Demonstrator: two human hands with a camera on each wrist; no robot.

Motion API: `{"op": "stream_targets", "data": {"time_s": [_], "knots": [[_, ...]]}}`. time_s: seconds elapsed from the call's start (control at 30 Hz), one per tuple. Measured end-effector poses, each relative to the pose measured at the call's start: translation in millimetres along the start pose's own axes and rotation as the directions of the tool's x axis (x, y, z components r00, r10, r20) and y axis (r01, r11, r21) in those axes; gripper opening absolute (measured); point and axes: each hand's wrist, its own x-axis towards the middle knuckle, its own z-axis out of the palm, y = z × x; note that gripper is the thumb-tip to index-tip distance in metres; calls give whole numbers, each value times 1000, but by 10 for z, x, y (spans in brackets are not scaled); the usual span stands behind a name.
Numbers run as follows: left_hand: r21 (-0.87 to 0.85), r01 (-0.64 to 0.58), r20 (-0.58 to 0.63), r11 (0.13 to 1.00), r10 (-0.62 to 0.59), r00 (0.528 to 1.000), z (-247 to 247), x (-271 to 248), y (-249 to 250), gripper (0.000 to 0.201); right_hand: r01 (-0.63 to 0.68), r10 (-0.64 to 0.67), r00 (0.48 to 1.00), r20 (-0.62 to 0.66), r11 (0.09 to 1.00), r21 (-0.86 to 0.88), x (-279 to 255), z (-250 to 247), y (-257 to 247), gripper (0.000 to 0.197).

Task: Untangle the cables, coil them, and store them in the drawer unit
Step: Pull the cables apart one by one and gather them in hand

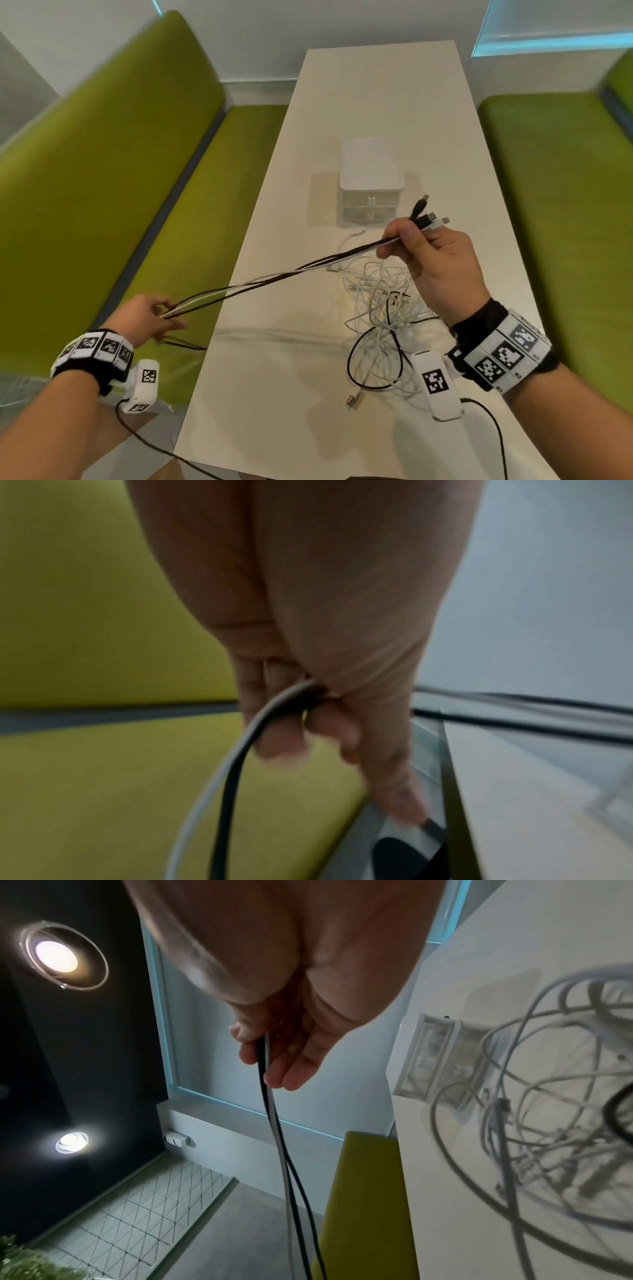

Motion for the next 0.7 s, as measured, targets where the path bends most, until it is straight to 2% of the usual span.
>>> {"op": "stream_targets", "data": {"time_s": [0.07, 0.13, 0.17, 0.2, 0.23, 0.3, 0.33, 0.4, 0.47, 0.5, 0.57, 0.6, 0.63, 0.67, 0.7], "knots": [[132, 13, -137, 991, 6, 991, -32, 26, -57, 24, 0, 0, 999, -42, 1000, -7, -11, -55, 2, 26], [399, 16, -324, 917, 125, 938, -73, 50, -82, 22, -15, 13, 998, -56, 1000, -23, -50, -55, 38, 29], [487, 24, -366, 873, 178, 913, -81, 58, -78, 21, -21, 19, 998, -52, 999, -43, -78, -46, 55, 31], [522, 43, -369, 852, 180, 912, -96, 70, -70, 31, -23, 21, 999, -42, 997, -70, -100, -35, 66, 31], [518, 62, -326, 853, 129, 936, -100, 74, -48, 53, -24, 21, 999, -29, 994, -104, -118, -16, 59, 27], [388, 8, -116, 922, 40, 992, -79, 63, 48, 101, -41, 41, 999, -2, 987, -157, -134, 12, 59, 16], [263, -47, -10, 964, 52, 999, -56, 40, 153, 114, -68, 71, 997, 11, 981, -182, -135, 29, 81, 14], [145, -190, 79, 971, 180, 981, 21, -46, 455, 118, -133, 146, 989, 35, 962, -240, -155, 81, 174, 13], [223, -386, 70, 895, 381, 922, 102, -222, 873, 107, -187, 209, 977, 47, 939, -287, -190, 155, 318, 13], [232, -499, 73, 835, 497, 865, 149, -326, 1082, 99, -210, 235, 971, 51, 932, -294, -211, 200, 386, 14], [131, -686, 123, 716, 675, 727, 292, -567, 1501, 84, -248, 272, 961, 55, 930, -271, -245, 274, 501, 16], [77, -740, 154, 668, 725, 671, 385, -692, 1699, 80, -261, 284, 957, 58, 931, -254, -256, 301, 536, 17], [25, -767, 187, 642, 750, 634, 485, -796, 1875, 76, -266, 288, 956, 62, 934, -238, -268, 320, 558, 17], [-36, -771, 207, 636, 759, 617, 564, -902, 2043, 69, -263, 284, 957, 65, 937, -231, -274, 322, 572, 16], [-101, -753, 207, 650, 754, 623, 632, -962, 2161, 59, -253, 275, 959, 68, 939, -235, -273, 312, 570, 15]]}}
